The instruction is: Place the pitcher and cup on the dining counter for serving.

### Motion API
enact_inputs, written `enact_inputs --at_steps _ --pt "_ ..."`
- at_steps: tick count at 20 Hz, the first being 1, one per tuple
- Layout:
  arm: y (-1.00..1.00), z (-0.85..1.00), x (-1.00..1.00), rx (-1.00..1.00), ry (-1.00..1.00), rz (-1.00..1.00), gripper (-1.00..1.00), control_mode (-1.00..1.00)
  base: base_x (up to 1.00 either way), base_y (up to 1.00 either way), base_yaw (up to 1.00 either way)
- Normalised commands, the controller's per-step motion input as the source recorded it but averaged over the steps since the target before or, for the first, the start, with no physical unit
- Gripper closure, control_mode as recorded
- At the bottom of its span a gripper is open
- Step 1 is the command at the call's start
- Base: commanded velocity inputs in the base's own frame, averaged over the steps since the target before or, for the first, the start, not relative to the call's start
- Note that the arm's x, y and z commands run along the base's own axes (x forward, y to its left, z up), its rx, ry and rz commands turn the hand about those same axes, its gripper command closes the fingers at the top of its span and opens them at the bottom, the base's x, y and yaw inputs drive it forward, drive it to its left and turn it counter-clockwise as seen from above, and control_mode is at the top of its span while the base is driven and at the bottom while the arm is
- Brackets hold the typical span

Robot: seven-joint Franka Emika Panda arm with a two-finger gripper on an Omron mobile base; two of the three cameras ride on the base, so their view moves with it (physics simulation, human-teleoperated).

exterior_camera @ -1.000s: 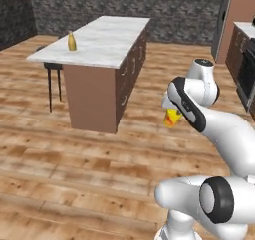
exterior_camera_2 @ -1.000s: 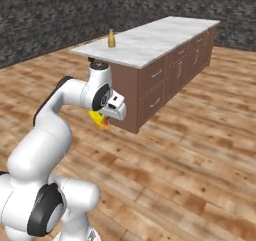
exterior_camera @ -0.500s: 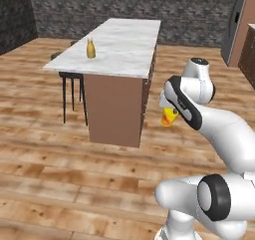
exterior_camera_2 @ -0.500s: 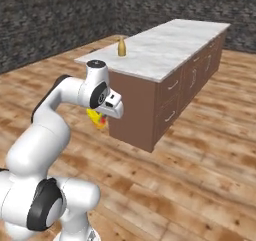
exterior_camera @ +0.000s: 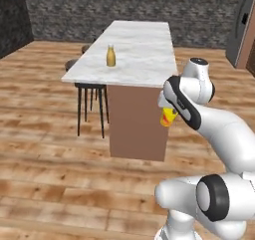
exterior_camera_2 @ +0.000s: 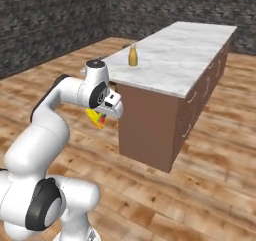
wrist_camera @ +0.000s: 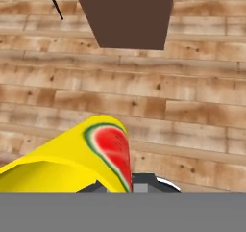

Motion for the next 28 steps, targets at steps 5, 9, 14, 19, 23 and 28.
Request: enact_inputs --at_steps 5,9,14,19,23,28 --pt "0.0 0.0 0.0 0.0 0.0 0.0 1.0 1.0 1.0 0.96 -0.17" --pt "0.0 0.0 0.0 0.0 0.0 0.0 1.0 1.0 1.0 1.0 -0.16" --pt "0.0 0.0 0.0 0.0 0.0 0.0 1.0 1.0 1.0 0.97 -0.13" --pt "0.0 0.0 0.0 0.0 0.0 0.0 1.0 1.0 1.0 0.66 -0.08" --pt "0.0 0.0 0.0 0.0 0.0 0.0 1.0 1.0 1.0 0.45 -0.04" --pt "0.0 0.0 0.0 0.0 0.0 0.0 1.0 1.0 0.89 0.07 0.0"
